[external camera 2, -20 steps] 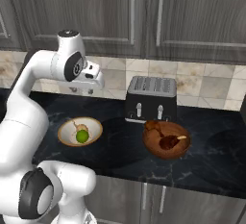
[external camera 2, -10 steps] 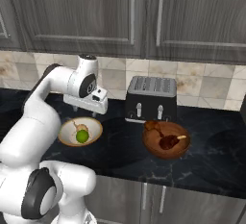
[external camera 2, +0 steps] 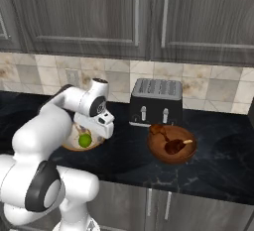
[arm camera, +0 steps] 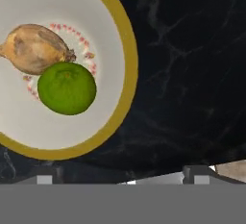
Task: Place the bowl with the onion and lime on the second highest shelf of the fridge. Place the bowl with the steak and chicken drumstick on the top shelf of the fridge.
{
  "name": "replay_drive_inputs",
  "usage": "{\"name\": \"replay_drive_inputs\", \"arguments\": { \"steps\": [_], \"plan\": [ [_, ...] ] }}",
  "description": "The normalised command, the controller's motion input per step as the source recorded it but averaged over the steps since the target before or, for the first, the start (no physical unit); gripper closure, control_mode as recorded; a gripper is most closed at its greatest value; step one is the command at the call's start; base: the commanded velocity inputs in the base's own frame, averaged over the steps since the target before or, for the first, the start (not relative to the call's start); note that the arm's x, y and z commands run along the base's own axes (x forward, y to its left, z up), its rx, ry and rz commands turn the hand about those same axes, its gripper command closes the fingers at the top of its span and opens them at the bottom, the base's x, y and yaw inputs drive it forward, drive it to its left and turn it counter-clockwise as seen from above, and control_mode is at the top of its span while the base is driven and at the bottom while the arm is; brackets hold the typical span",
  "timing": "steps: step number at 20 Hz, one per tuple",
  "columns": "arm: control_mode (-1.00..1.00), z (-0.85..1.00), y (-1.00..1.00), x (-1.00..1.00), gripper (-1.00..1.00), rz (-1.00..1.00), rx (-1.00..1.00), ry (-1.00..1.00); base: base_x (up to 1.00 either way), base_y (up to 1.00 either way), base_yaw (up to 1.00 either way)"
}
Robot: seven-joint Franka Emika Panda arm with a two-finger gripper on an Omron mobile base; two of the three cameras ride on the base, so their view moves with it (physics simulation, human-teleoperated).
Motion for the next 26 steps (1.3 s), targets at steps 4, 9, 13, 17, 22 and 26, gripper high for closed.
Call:
{"name": "replay_drive_inputs", "arguments": {
  "steps": [4,9,13,17,22,26],
  "plan": [
    [-1.00,-0.66,-0.10,0.00,-1.00,-0.13,0.02,-0.03,0.00,0.00,0.00],
    [-1.00,-0.47,-0.06,0.00,-1.00,-0.09,0.00,-0.09,0.00,0.00,0.00],
    [-1.00,-0.35,0.00,0.08,-1.00,-0.04,0.00,-0.13,0.00,0.00,0.00],
    [-1.00,-0.17,0.00,0.27,-1.00,-0.02,0.00,-0.08,0.00,0.00,0.00],
    [-1.00,-0.01,0.00,0.26,-1.00,-0.03,0.03,-0.04,0.00,0.00,0.00],
    [-1.00,0.00,0.00,0.29,-1.00,-0.03,0.04,-0.01,0.00,0.00,0.00]
  ]
}}
